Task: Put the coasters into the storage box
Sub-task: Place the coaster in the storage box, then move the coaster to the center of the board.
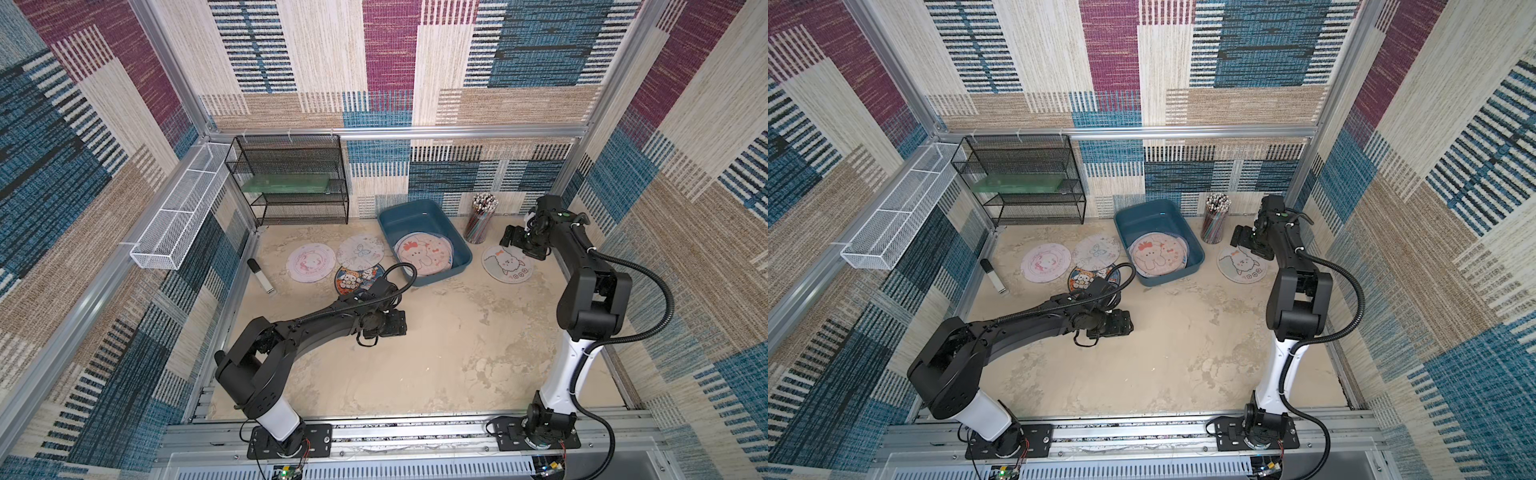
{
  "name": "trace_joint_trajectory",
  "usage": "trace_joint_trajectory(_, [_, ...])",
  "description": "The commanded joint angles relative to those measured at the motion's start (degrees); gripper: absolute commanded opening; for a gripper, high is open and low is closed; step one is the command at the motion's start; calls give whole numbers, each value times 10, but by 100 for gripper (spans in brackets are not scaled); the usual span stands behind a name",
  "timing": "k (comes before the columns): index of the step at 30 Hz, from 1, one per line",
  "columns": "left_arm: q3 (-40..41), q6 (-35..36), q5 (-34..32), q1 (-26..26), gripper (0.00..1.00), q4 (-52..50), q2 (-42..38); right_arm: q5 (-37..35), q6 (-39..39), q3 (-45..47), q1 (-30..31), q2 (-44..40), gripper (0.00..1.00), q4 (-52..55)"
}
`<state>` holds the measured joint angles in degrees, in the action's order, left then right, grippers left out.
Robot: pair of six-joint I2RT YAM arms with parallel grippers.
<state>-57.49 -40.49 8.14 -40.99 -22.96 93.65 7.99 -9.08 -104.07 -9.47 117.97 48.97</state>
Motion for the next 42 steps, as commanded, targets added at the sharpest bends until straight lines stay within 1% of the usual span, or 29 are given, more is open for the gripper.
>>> trace_joint_trajectory(1, [-7, 1, 11, 1, 81, 14, 5, -80, 33, 19, 8, -1, 96, -80])
trace_joint_trajectory(4, [-10, 3, 12, 1, 81, 14, 6, -112, 18, 9, 17, 18, 95, -95])
trace_joint_trajectory(5, [-10, 5, 12, 1, 81, 13, 7, -122, -3, -9, 21, 34, 95, -79])
trace_joint_trajectory(7, [-10, 7, 11, 1, 81, 13, 6, -118, -22, -38, 26, 66, 95, -56])
trace_joint_trajectory(11, [-6, 13, 10, 0, 81, 11, 3, -120, -42, -28, 30, 76, 95, -102])
trace_joint_trajectory(14, [-3, 17, 10, 1, 81, 9, 0, -113, -56, -60, 19, 97, 95, -109])
trace_joint_trajectory(17, [0, 20, 10, 1, 81, 10, -4, -118, -50, -104, 11, 125, 95, -106])
trace_joint_trajectory(20, [8, 18, 11, 2, 81, 15, -6, -114, -17, -95, 10, 122, 95, -148])
trace_joint_trajectory(23, [14, 16, 14, 1, 81, 20, -6, -113, -18, -97, 13, 124, 95, -158])
trace_joint_trajectory(26, [15, 17, 18, 1, 82, 26, -2, -87, -38, -96, 19, 131, 95, -152])
trace_joint_trajectory(29, [13, 20, 21, 3, 81, 29, 6, -89, -88, -98, 25, 141, 95, -141])
trace_joint_trajectory(33, [7, 19, 27, 2, 81, 31, 13, -99, -140, -85, 30, 142, 95, -176])
trace_joint_trajectory(36, [6, 19, 28, 2, 82, 33, 14, -88, -173, -96, 23, 157, 95, -188])
trace_joint_trajectory(40, [10, 20, 27, 2, 81, 32, 12, -108, -193, -111, 19, 176, 95, -199])
trace_joint_trajectory(42, [14, 20, 24, 3, 81, 31, 7, -103, -192, -116, 9, 185, 95, -204])
